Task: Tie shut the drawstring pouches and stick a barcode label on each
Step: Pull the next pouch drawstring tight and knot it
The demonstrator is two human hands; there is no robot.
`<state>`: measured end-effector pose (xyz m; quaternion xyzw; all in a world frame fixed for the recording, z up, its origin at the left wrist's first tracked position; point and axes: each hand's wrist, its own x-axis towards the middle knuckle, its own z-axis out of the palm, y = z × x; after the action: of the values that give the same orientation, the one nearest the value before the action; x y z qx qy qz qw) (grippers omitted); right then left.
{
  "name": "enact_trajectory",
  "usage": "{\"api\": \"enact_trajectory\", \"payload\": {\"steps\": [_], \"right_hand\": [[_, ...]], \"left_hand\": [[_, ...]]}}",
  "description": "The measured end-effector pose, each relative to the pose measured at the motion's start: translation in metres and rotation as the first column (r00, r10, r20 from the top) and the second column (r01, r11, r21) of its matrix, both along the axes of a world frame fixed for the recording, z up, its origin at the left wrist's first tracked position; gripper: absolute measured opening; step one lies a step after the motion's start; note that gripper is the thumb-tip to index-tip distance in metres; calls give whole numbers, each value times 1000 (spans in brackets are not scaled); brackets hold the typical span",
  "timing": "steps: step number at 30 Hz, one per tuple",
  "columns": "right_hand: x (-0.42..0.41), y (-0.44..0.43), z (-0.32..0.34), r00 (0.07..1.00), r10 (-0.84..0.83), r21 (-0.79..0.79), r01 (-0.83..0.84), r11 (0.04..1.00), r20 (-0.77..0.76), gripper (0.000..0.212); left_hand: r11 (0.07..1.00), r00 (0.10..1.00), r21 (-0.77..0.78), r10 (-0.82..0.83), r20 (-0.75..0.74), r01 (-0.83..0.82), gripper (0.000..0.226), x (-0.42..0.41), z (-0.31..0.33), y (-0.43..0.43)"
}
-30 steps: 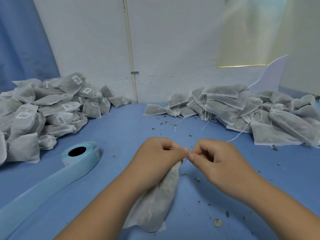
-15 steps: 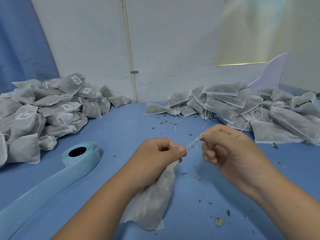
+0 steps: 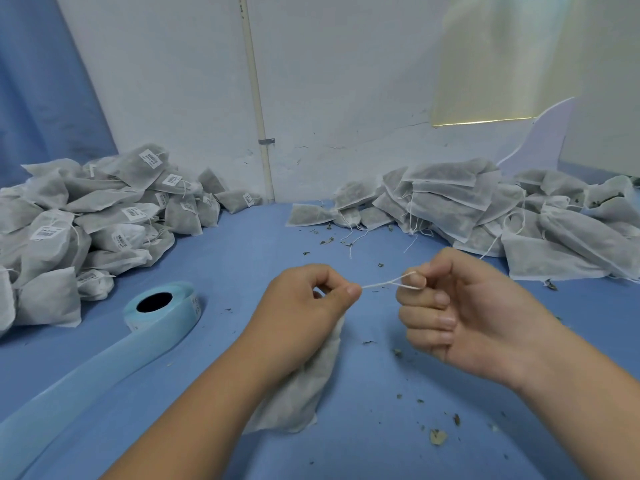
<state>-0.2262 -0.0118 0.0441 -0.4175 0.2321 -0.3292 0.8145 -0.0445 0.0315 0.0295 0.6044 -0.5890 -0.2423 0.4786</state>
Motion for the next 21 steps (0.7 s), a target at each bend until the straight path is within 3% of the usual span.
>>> {"api": "enact_trajectory", "payload": {"steps": [5,8,11,16,19,21], "right_hand": [[3,3,-5,990,126,-60,-122,991,61,20],[-4,0,-1,987,146,-74,-151,986,-67,26],[-8,-4,-1,991,85,-86,-94,992,-108,31],[-11,-7,2,993,-23,-46,28,999,115,45],[-15,-14,2,979,-178,-10,180,984,94,35],[-18,-20,0,957,-279,30,277,960,82,32]], "left_hand": [[1000,999,-18,12,49,-11,22,-3,-5,1],[999,998,-48,29,53,-26,22,2,-3,0],[998,997,-63,-1,72,6,21,1,-6,0],[975,956,13,-221,193,223,10,-5,-16,7],[960,932,91,-278,234,263,44,-6,-19,8],[957,919,110,-289,269,269,51,-7,-18,8]]}}
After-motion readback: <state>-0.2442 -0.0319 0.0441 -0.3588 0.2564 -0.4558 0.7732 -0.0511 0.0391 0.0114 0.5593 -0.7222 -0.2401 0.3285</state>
